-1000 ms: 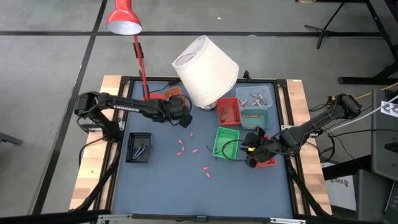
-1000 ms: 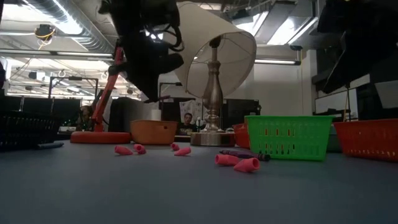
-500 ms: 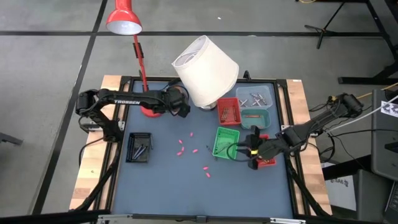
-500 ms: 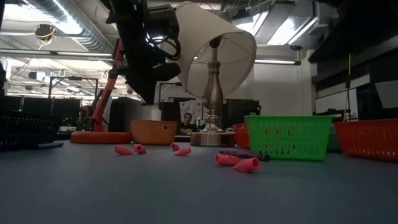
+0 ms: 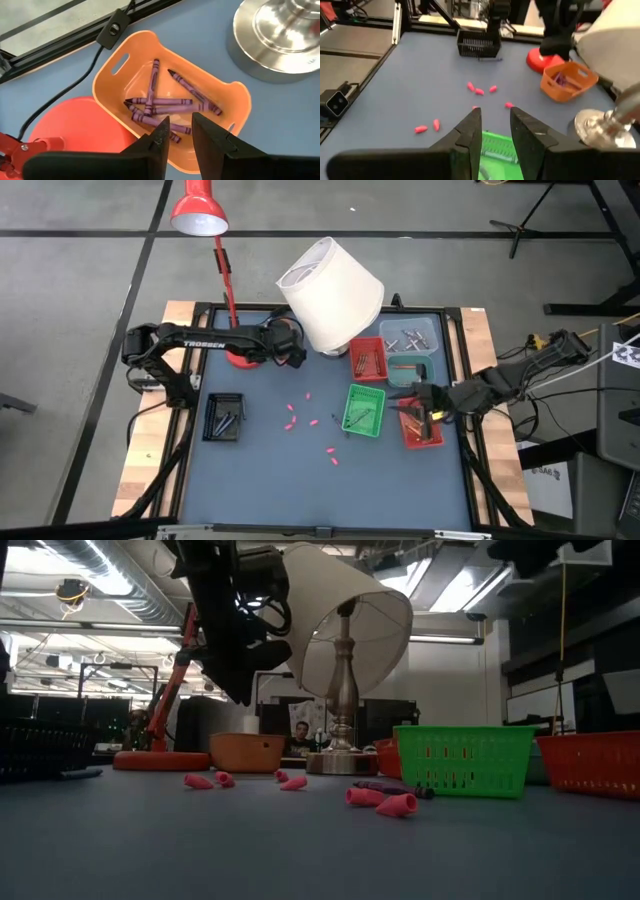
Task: Sort crayons
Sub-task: Put the violet crayon into the orange bin
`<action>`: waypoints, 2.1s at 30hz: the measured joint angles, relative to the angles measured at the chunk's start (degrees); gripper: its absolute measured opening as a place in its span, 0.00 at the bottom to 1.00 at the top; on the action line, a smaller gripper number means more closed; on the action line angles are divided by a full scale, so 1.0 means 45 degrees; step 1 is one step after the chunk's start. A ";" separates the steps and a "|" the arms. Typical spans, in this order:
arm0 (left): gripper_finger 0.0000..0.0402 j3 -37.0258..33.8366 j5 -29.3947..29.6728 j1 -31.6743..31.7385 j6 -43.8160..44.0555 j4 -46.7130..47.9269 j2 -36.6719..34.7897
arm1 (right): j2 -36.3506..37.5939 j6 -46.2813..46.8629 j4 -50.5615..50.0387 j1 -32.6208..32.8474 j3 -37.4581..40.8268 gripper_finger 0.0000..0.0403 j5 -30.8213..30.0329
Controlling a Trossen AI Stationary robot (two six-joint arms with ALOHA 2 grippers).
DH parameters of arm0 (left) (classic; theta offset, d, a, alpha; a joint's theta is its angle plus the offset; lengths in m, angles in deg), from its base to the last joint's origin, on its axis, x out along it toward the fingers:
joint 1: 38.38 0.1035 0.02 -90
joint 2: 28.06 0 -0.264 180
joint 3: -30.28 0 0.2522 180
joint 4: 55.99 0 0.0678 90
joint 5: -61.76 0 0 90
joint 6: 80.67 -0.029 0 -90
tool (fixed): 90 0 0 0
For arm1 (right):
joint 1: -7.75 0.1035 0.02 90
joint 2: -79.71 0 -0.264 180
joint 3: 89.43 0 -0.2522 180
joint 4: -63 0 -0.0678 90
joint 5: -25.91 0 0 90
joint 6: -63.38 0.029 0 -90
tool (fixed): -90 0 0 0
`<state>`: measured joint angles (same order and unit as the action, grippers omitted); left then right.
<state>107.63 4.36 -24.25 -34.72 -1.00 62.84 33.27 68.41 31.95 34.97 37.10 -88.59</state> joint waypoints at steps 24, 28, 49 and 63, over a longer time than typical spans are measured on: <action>0.16 0.0000 -0.0066 -0.3282 0.1016 -0.1155 0.0003 | 0.1397 -0.1783 0.0209 -0.3894 0.0495 0.25 0.4793; 0.16 0.0000 -0.0074 -0.4146 0.1042 -0.1829 0.0003 | 0.2294 -0.0953 0.0687 -0.3894 0.1693 0.25 0.4792; 0.16 0.0000 -0.1721 -0.6731 -0.6064 -1.1332 0.1599 | 0.7973 0.0151 0.3278 -0.3889 0.5832 0.25 0.4247; 0.16 0.0005 -0.4389 -0.5859 -0.7770 -1.4521 0.3719 | 0.9244 -0.0596 0.6988 -0.3889 0.8733 0.25 0.4192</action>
<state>107.66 -15.39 -50.61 -69.69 -66.35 79.57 74.87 65.72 63.40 17.47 76.40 -69.72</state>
